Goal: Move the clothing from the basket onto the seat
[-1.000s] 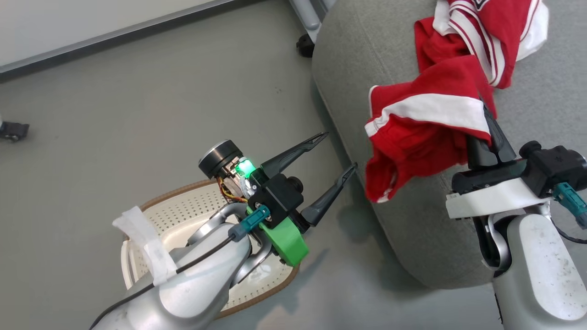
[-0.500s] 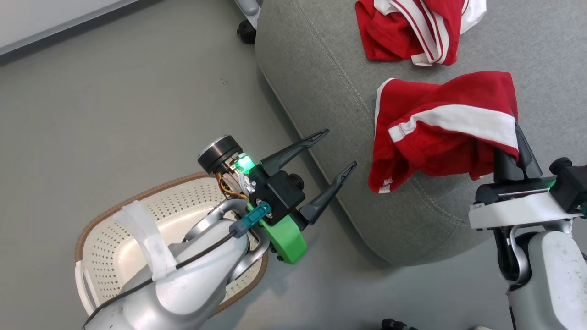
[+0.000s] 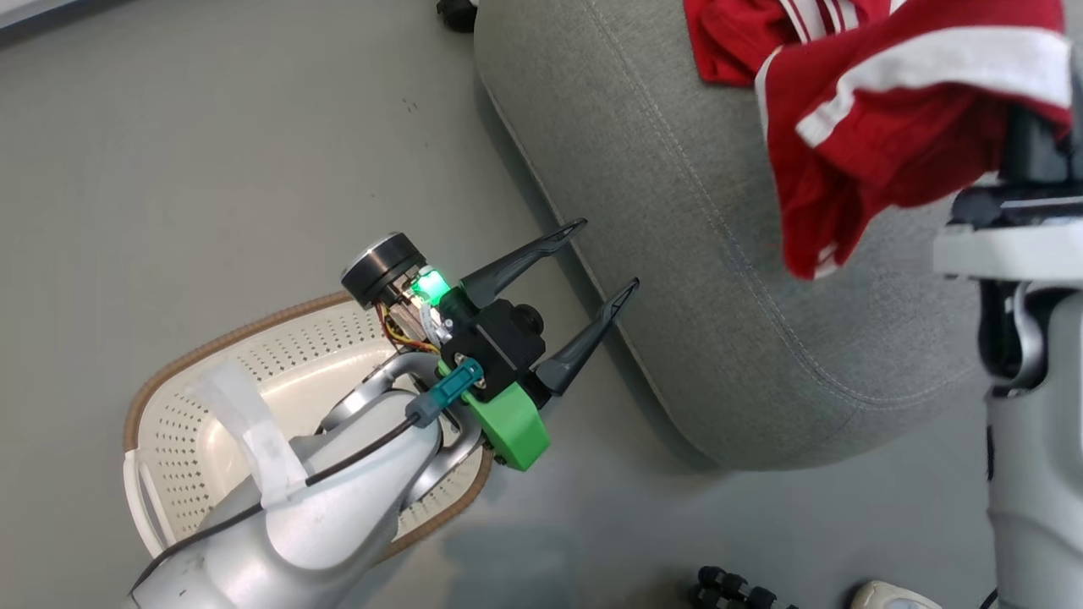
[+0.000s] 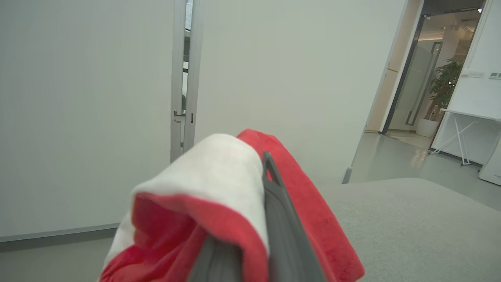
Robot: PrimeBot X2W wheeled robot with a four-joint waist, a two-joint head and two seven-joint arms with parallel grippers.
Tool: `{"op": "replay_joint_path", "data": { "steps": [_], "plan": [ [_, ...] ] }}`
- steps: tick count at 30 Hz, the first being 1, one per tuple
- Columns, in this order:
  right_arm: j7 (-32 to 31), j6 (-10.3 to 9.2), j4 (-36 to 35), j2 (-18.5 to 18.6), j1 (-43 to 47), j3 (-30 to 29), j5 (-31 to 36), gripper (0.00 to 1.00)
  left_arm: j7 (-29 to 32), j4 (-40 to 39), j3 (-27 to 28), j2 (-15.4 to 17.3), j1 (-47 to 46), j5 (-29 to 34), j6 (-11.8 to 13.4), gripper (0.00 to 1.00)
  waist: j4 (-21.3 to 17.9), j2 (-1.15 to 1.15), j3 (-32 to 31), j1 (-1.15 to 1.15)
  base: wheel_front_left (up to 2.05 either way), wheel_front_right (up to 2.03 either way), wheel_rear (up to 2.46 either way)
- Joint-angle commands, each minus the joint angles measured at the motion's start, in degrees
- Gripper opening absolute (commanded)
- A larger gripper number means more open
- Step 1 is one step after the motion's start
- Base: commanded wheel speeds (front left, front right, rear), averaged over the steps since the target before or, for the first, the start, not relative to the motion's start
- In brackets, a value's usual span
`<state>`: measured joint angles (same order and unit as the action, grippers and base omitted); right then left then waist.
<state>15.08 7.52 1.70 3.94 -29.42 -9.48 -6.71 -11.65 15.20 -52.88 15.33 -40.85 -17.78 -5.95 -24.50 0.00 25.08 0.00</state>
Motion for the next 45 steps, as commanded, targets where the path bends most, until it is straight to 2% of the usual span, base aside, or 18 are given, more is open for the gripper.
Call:
{"op": "replay_joint_path", "data": {
  "steps": [1,12,18,23,33,42,43,44,45],
  "plan": [
    [0.1,-0.06,0.2,0.7,-2.8,-0.9,0.1,0.00,0.3,-0.4,0.1,0.8,-1.2,0.2,0.3,1.00,1.1,0.00,2.6,0.00,0.00,0.00,0.00],
    [0.1,-0.06,5.0,8.6,-23.8,-8.9,0.1,0.00,2.2,-3.2,0.2,3.3,-4.6,1.6,0.3,1.00,3.8,0.00,12.8,0.00,0.00,0.00,0.00],
    [0.1,-0.06,11.7,12.7,-32.0,-12.3,0.2,0.00,2.3,-4.4,0.2,4.2,-6.0,2.2,0.5,1.00,4.9,0.00,16.5,0.00,0.00,0.00,0.00],
    [0.1,-0.06,19.5,14.4,-34.0,-13.5,1.4,0.00,2.3,-4.9,0.3,4.8,-6.3,2.3,0.9,1.00,5.7,0.00,18.5,0.00,0.00,0.00,0.00],
    [0.1,-0.06,28.9,10.8,-28.1,-14.0,4.1,0.00,2.0,-5.7,0.5,5.6,-6.4,1.9,1.8,1.00,6.1,0.00,20.1,0.00,0.00,0.00,0.00],
    [0.1,-0.06,33.1,8.6,-22.6,-14.9,3.8,0.00,1.0,-5.1,0.4,5.4,-6.5,1.6,2.4,1.00,6.7,0.00,18.3,0.00,0.00,0.00,0.00],
    [0.1,-0.06,33.0,8.5,-22.3,-14.9,3.7,0.41,0.9,-5.0,0.4,5.4,-6.3,1.5,2.5,1.00,6.7,0.00,17.8,0.00,0.00,0.00,0.00],
    [0.1,-0.06,32.6,8.4,-22.0,-14.9,3.7,0.98,0.7,-4.8,0.4,5.3,-6.1,1.4,2.7,1.00,6.7,0.00,17.3,0.00,0.00,0.00,0.00],
    [0.1,-0.06,32.1,8.2,-21.3,-14.9,3.6,1.00,0.3,-4.6,0.5,5.1,-5.7,1.2,2.9,1.00,6.8,0.00,16.6,0.00,0.00,0.00,0.00]
  ]
}}
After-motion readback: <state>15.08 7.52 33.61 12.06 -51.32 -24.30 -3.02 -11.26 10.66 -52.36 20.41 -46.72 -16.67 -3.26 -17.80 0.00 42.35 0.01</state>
